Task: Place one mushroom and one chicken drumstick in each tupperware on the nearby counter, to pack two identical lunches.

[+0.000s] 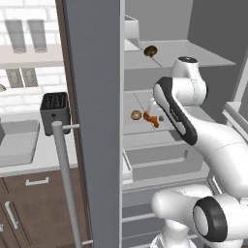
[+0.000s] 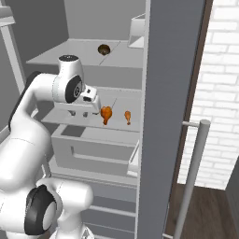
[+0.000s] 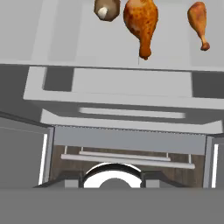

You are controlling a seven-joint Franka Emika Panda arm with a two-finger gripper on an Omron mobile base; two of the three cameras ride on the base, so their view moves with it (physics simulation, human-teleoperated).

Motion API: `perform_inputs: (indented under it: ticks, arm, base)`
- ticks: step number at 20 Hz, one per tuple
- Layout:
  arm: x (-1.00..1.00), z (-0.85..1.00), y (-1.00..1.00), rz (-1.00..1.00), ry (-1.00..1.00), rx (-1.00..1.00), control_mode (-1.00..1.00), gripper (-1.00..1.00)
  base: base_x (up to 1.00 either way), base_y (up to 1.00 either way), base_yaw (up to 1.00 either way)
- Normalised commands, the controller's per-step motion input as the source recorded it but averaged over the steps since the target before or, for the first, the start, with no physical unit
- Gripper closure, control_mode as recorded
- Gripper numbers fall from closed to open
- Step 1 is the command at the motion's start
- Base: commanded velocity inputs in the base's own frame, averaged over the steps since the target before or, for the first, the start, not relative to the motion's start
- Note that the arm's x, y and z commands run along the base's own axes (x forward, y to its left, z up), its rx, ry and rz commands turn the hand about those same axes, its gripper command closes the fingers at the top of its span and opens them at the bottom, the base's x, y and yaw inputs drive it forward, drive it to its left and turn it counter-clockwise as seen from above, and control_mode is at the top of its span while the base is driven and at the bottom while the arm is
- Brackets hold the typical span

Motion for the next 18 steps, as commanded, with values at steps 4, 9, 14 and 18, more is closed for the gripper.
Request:
perform_inputs:
  ticks: [4,9,14,18]
  arm:
    - [0.0,-0.02,0.0,0.0,0.0,0.0,-1.0,-1.0]
    - [0.14,-0.11,-0.11,0.0,0.05,0.01,-1.0,-1.0]
    - [0.26,-0.91,-0.59,-0.01,-0.15,-0.05,-1.0,-1.0]
    - [0.62,-0.59,0.0,0.0,-0.43,-0.14,-1.0,-1.0]
  base:
    - [0.0,0.0,0.0]
    - [0.0,0.0,0.0]
    - [0.0,0.0,0.0]
    - [0.0,0.0,0.0]
